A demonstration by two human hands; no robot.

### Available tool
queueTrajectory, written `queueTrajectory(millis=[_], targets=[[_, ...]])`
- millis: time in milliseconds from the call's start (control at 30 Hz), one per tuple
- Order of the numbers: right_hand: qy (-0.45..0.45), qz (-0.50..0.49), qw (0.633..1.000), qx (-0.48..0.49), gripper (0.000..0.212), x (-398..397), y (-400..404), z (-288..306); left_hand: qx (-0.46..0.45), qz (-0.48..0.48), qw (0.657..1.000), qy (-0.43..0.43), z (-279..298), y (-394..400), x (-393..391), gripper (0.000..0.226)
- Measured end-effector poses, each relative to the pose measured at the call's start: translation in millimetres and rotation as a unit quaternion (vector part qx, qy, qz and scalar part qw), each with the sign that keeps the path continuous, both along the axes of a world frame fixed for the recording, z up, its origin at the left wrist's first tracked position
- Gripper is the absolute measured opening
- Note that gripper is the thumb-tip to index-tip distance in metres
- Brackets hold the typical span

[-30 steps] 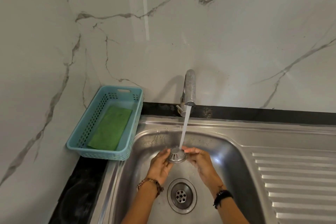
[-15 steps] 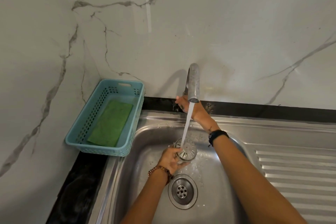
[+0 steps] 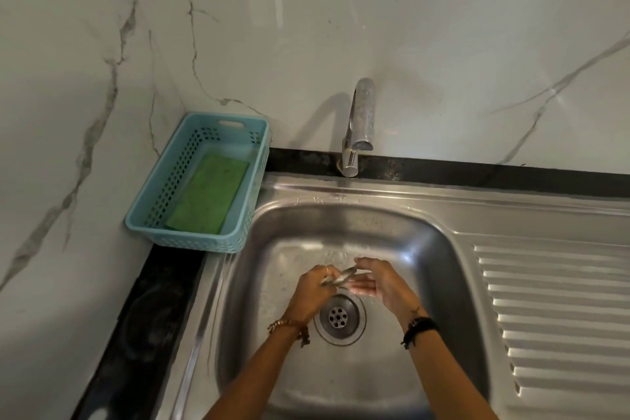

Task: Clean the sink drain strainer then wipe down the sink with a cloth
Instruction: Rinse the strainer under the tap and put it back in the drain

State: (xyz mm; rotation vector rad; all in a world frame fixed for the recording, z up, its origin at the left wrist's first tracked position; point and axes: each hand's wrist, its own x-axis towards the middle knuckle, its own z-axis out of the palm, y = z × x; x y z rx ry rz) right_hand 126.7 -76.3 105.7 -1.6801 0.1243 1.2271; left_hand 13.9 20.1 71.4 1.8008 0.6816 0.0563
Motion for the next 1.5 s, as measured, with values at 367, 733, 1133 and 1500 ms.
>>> queueTrajectory(millis=[367,733,1133,1500], targets=[[-0.344,0.134,0.928,-0.057,0.015,5,-32,34,-0.065,0.022,0.998,-0.015,-14,-7,-47,0.099],[-0.305,0.208,0.909,-0.193,0.007,-28,-46,-16,0.223,-0.162,0.928,0.25,-36,-14,-45,0.121],[-0.335,0.165,0.902,-0.218,0.025,-41,-43,-48,0.31,-0.208,0.867,0.33,-46,-22,-50,0.11],[-0.19,-0.057,0.957,-0.214,0.022,-41,-37,-102,0.375,-0.228,0.824,0.357,-83,-26,-38,0.094]])
